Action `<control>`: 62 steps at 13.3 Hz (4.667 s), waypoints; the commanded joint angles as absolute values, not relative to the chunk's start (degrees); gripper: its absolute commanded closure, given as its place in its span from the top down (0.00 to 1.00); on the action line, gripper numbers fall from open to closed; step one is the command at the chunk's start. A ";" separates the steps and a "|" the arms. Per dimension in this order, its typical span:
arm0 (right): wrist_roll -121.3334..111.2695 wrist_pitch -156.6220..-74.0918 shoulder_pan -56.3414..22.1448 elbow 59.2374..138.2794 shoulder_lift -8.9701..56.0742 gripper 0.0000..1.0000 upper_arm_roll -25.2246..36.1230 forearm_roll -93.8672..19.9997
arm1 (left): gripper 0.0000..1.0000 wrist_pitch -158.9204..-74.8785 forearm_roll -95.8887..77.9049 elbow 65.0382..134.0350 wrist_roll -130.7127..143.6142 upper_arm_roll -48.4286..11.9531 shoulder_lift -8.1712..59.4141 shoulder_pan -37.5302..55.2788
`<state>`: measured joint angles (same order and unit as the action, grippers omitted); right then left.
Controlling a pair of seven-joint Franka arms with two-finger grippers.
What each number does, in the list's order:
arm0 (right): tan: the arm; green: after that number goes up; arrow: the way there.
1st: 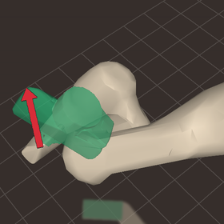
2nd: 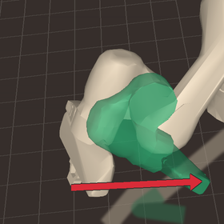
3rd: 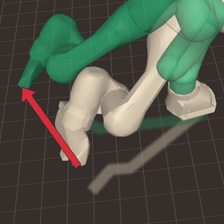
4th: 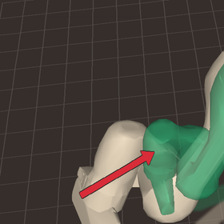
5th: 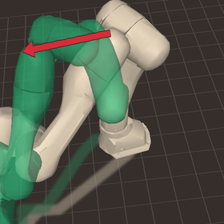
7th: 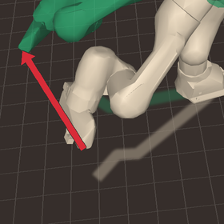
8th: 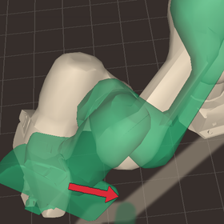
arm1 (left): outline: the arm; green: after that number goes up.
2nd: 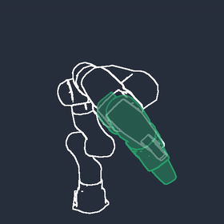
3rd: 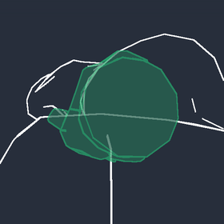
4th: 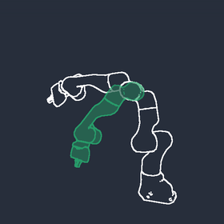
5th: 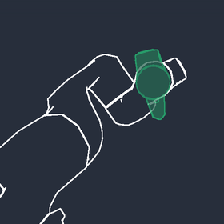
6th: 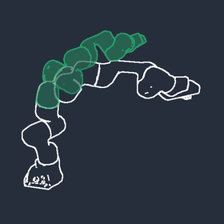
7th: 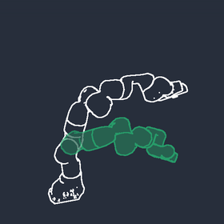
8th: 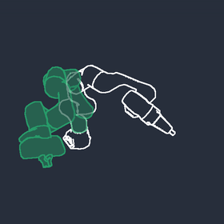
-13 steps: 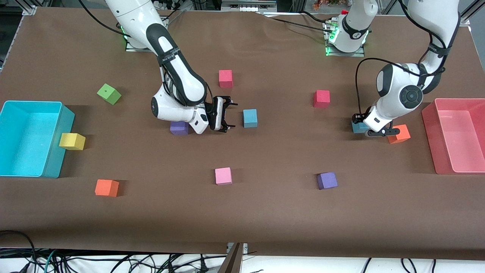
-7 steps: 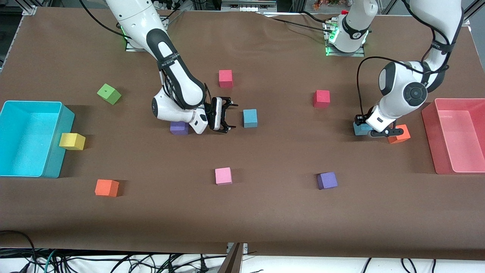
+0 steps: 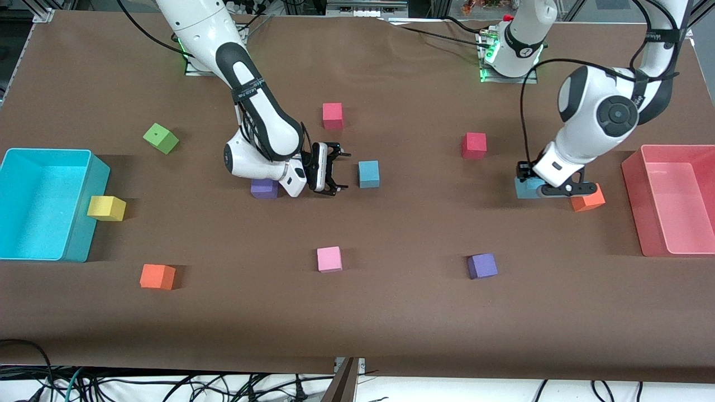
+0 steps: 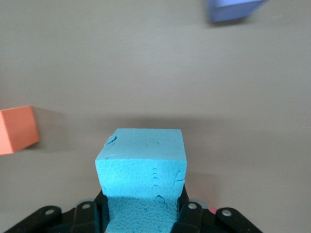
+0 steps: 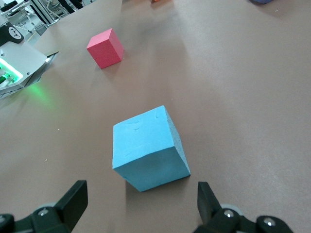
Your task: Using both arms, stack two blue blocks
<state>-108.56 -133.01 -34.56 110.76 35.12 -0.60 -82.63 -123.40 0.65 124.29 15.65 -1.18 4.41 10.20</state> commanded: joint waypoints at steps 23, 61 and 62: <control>-111.27 -131.31 -32.87 111.80 34.80 1.00 -1.05 -84.02 | 0.00 -126.04 -7.03 96.50 54.67 -6.15 31.82 41.04; -94.51 -91.72 -31.91 102.16 30.50 1.00 18.00 -53.13 | 1.00 -106.56 -7.12 103.88 36.42 -3.16 4.16 20.68; -91.26 -87.41 -31.90 98.74 30.67 1.00 19.58 -48.47 | 1.00 -102.87 -7.03 103.89 32.30 -3.08 1.96 18.22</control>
<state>-97.63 -94.21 -31.90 104.38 30.96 17.60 -55.35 -106.97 -6.96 100.09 39.18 -2.40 8.19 22.24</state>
